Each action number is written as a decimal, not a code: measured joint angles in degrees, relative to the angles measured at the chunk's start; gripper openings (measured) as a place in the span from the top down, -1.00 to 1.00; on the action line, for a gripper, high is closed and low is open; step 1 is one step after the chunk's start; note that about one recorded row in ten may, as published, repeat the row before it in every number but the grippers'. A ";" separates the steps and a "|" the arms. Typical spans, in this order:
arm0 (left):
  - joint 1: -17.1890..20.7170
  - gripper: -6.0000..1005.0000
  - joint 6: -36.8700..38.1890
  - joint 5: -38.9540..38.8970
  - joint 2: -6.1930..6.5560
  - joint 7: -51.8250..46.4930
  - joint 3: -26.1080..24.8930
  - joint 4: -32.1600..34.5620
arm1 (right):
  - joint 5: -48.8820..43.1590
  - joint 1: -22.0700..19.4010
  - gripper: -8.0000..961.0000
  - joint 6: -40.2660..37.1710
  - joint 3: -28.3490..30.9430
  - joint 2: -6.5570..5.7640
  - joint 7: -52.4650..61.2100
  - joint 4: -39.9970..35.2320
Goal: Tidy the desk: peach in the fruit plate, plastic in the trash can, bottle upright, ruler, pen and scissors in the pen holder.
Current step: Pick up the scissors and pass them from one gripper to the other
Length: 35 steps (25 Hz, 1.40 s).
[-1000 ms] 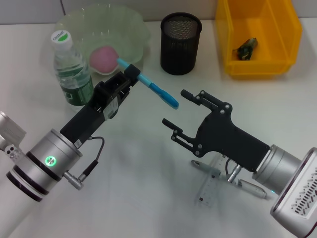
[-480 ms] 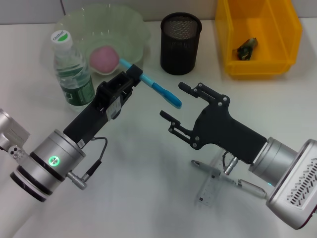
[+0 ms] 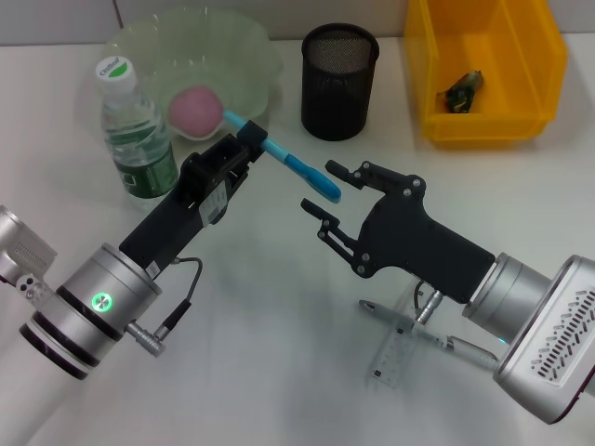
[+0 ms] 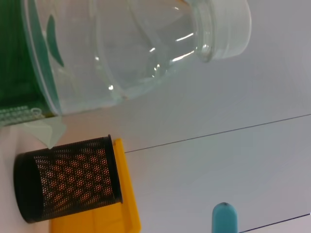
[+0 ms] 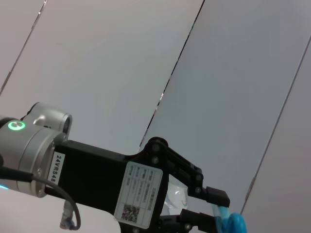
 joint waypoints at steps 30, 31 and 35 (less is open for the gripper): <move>-0.23 0.56 -0.07 0.09 0.01 0.32 -0.23 -0.19 | -0.01 0.74 0.33 0.50 0.78 0.00 0.39 0.21; -0.26 0.56 -0.07 0.09 0.00 0.36 -0.22 -0.19 | -0.01 0.74 0.34 0.51 0.78 0.00 0.44 0.21; -0.35 0.56 -0.17 0.09 0.00 0.47 -0.23 -0.19 | -0.01 0.75 0.40 0.54 0.78 0.00 0.48 0.21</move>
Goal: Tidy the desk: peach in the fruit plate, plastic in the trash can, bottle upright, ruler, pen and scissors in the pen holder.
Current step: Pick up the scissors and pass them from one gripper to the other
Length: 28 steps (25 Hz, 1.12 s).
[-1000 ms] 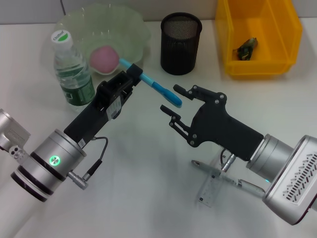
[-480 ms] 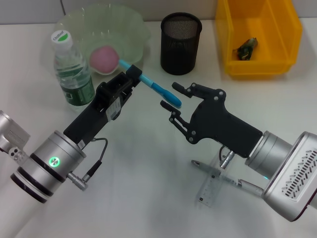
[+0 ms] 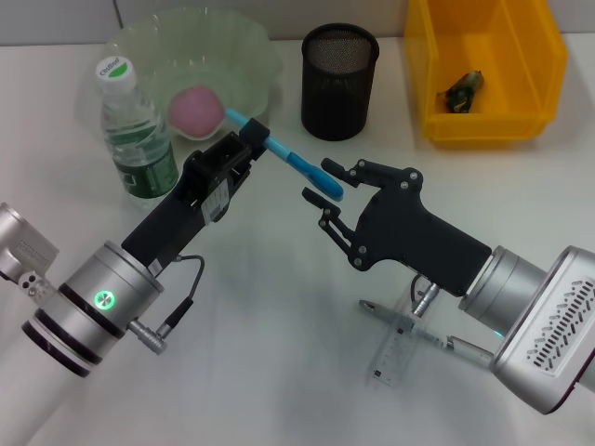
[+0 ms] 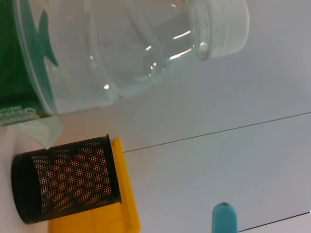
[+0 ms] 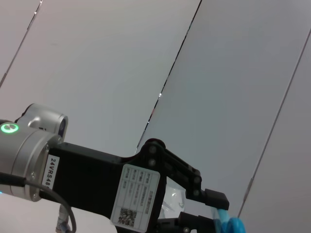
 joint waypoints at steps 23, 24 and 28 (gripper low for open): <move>-0.34 0.56 -0.53 0.00 0.00 -0.16 -0.16 0.01 | 0.00 0.09 0.61 0.01 0.00 0.00 0.09 0.09; -0.34 0.56 -0.53 0.00 0.00 -0.19 -0.16 0.01 | 0.00 0.09 0.62 0.01 0.00 0.00 0.09 0.09; -0.41 0.56 -0.53 0.01 0.00 -0.31 -0.17 0.00 | 0.04 0.09 0.65 0.02 -0.02 -0.01 0.02 -0.04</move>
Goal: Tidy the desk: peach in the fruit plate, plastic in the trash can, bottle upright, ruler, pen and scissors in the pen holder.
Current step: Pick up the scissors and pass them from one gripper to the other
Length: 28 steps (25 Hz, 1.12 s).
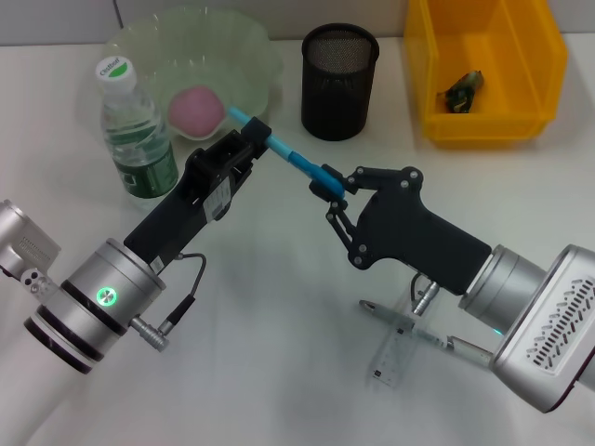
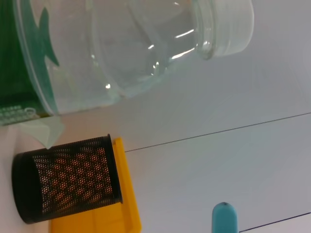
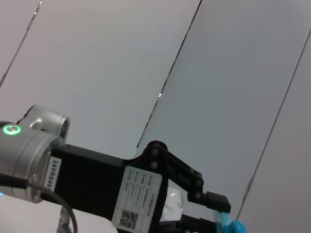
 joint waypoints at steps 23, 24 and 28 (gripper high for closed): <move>-0.08 0.28 0.03 -0.05 0.00 1.49 -0.37 0.40 | -0.13 -0.29 0.81 -0.27 -0.01 0.01 0.10 -0.31; -0.13 0.26 0.08 -0.05 0.00 1.52 -0.29 0.43 | -0.12 -0.31 0.81 -0.31 0.00 0.01 0.10 -0.31; -0.06 0.03 0.08 -0.04 0.00 1.52 -0.22 0.48 | -0.05 -0.38 0.81 -0.44 0.02 0.01 0.11 -0.31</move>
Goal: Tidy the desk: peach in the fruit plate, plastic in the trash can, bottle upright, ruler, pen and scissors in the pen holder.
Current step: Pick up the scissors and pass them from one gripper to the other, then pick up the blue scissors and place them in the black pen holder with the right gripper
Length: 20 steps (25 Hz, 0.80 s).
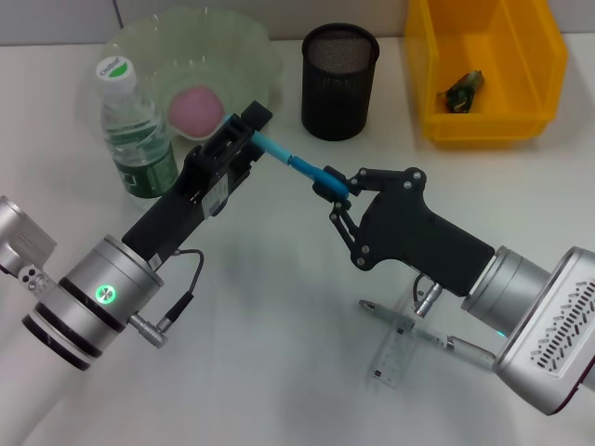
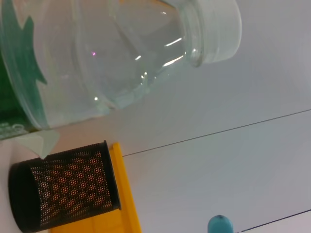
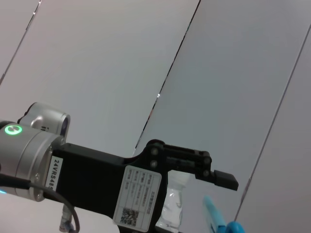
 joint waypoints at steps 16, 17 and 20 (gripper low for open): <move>0.47 -0.62 0.00 0.40 0.00 0.28 0.10 0.53 | 0.08 -0.22 0.81 -0.39 0.00 0.00 0.24 0.08; 0.64 -0.62 0.03 0.85 -0.01 0.59 0.10 0.97 | 0.09 -0.31 0.81 -0.67 0.00 0.00 0.68 -0.05; 1.30 -0.62 0.09 2.76 -0.01 1.45 0.10 3.09 | -0.01 -1.08 0.81 -3.02 -0.11 0.00 4.54 -2.01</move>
